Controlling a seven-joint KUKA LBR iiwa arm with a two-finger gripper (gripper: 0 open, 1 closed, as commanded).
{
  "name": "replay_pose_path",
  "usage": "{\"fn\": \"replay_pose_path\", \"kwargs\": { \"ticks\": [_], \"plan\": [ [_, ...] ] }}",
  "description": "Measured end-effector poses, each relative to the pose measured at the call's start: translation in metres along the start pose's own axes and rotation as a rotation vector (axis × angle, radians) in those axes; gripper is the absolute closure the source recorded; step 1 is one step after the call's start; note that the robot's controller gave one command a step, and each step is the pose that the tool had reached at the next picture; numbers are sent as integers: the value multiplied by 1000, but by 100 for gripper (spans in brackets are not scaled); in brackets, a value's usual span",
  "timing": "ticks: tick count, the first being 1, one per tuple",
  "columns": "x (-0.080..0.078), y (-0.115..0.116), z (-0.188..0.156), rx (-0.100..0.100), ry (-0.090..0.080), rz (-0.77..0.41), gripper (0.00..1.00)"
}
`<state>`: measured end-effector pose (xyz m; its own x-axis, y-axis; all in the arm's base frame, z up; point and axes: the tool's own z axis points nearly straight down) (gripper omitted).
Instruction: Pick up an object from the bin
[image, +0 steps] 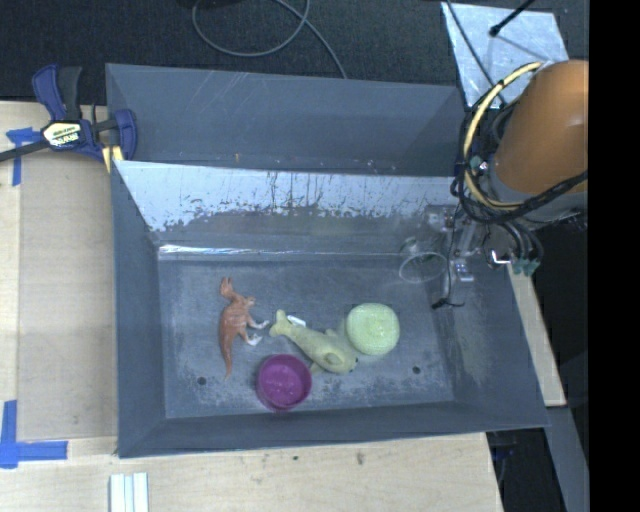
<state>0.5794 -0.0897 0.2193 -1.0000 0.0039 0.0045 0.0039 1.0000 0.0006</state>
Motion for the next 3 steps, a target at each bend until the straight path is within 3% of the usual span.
{"fn": "replay_pose_path", "kwargs": {
  "ticks": [1, 2, 3],
  "plan": [
    [-1, 0, -5, 1, -9, -3, 0],
    [6, 6, 72, 2, -12, -38, 0],
    [11, 8, 117, 0, -3, -24, 0]
  ]
}}
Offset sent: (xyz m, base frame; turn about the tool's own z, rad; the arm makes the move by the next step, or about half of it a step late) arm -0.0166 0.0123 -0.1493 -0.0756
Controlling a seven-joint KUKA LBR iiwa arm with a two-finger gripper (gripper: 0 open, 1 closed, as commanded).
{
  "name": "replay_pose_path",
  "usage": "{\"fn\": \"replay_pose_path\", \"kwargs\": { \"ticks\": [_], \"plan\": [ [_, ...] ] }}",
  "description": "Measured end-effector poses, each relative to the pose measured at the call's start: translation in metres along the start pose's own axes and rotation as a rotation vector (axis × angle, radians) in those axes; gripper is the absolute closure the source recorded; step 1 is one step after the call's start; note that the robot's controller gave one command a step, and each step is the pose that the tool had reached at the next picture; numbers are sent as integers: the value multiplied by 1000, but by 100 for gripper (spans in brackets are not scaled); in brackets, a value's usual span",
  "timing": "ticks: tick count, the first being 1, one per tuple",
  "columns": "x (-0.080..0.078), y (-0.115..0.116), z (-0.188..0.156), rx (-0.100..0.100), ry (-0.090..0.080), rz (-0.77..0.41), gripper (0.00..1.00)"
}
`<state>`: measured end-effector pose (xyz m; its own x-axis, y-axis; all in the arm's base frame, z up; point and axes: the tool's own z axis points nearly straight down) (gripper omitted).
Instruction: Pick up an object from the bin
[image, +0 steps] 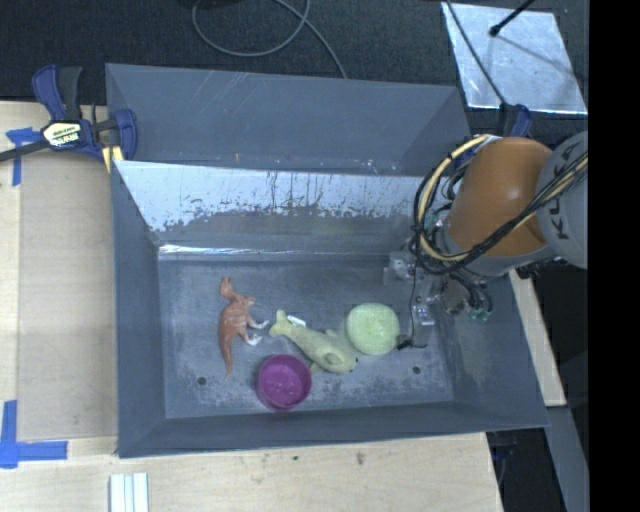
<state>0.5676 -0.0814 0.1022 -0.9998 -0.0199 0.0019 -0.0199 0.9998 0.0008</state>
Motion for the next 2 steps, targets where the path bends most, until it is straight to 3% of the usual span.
{"fn": "replay_pose_path", "kwargs": {
  "ticks": [1, 2],
  "plan": [
    [3, 16, -60, 1, -9, 49, 0],
    [7, 19, 21, 1, -9, 136, 0]
  ]
}}
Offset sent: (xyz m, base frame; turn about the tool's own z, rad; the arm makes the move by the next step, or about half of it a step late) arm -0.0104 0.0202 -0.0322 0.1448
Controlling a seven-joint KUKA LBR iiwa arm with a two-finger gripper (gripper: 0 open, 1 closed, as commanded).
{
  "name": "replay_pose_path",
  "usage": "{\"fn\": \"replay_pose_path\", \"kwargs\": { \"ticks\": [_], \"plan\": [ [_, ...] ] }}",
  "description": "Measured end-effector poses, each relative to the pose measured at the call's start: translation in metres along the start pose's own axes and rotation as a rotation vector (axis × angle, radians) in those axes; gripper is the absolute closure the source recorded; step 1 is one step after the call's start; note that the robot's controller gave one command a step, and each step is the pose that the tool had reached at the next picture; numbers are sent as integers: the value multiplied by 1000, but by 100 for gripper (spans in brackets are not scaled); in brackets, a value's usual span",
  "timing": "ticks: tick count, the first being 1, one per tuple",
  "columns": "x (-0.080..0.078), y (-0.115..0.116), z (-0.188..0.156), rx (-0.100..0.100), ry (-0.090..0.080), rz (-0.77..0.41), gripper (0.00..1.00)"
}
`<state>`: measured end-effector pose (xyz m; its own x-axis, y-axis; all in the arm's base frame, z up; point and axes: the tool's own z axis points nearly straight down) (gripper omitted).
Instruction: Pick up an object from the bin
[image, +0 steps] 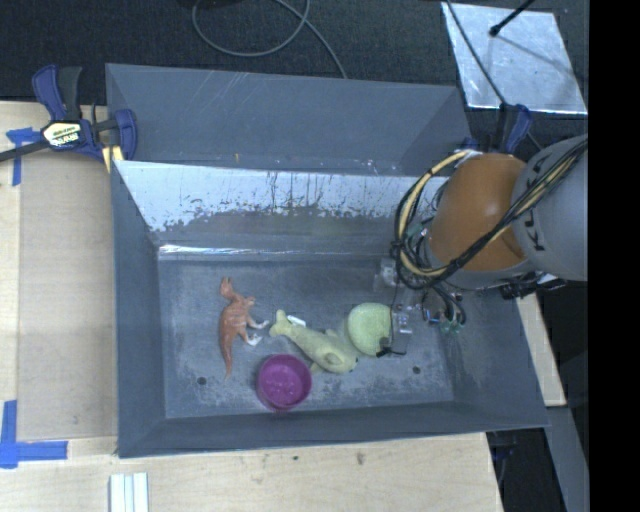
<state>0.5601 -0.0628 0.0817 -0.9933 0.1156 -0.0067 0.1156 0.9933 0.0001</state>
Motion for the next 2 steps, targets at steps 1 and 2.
{"fn": "replay_pose_path", "kwargs": {
  "ticks": [1, 2],
  "plan": [
    [-7, 3, 25, 3, -10, -2, 100],
    [-7, 4, 23, 3, -9, -3, 100]
  ]
}}
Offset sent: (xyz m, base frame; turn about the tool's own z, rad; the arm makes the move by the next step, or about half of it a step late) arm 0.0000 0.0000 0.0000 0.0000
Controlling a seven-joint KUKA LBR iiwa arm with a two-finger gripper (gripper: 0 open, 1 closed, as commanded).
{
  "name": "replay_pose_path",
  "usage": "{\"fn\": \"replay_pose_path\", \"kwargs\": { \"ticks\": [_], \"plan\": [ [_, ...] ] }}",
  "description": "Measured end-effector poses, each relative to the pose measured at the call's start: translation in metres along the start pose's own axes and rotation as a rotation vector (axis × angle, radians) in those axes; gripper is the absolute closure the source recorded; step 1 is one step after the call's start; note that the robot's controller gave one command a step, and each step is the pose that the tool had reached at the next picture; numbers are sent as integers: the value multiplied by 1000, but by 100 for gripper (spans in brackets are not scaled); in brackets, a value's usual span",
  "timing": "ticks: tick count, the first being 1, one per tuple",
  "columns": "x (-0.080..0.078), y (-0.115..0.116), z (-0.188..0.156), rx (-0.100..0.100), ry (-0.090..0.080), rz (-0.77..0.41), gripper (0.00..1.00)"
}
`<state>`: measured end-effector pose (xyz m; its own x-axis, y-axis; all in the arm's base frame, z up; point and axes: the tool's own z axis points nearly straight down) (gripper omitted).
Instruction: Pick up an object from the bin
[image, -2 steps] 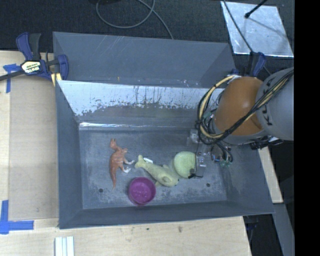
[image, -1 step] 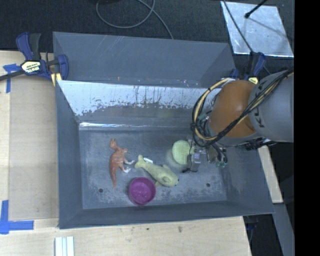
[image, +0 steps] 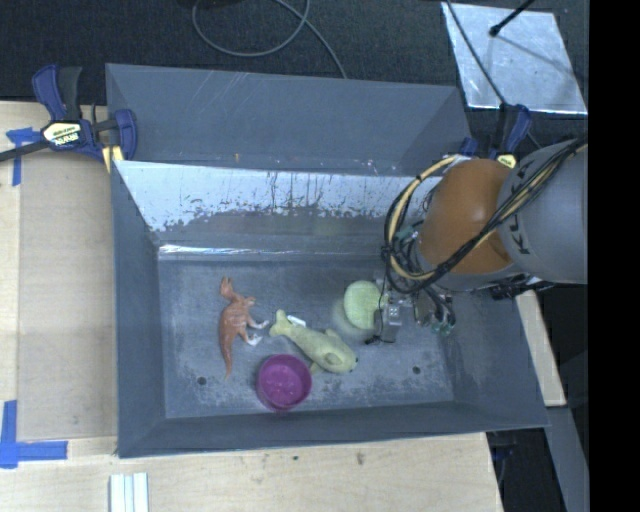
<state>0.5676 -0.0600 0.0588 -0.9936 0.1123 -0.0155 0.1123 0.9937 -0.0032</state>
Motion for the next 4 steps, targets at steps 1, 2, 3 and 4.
{"fn": "replay_pose_path", "kwargs": {
  "ticks": [1, 2, 3, 4],
  "plan": [
    [-1, 0, -4, 0, 2, -1, 100],
    [-1, 0, -9, -1, 3, 0, 100],
    [-1, 0, -20, -2, 4, 0, 100],
    [-1, 0, -34, -2, 8, -1, 100]
  ]
}}
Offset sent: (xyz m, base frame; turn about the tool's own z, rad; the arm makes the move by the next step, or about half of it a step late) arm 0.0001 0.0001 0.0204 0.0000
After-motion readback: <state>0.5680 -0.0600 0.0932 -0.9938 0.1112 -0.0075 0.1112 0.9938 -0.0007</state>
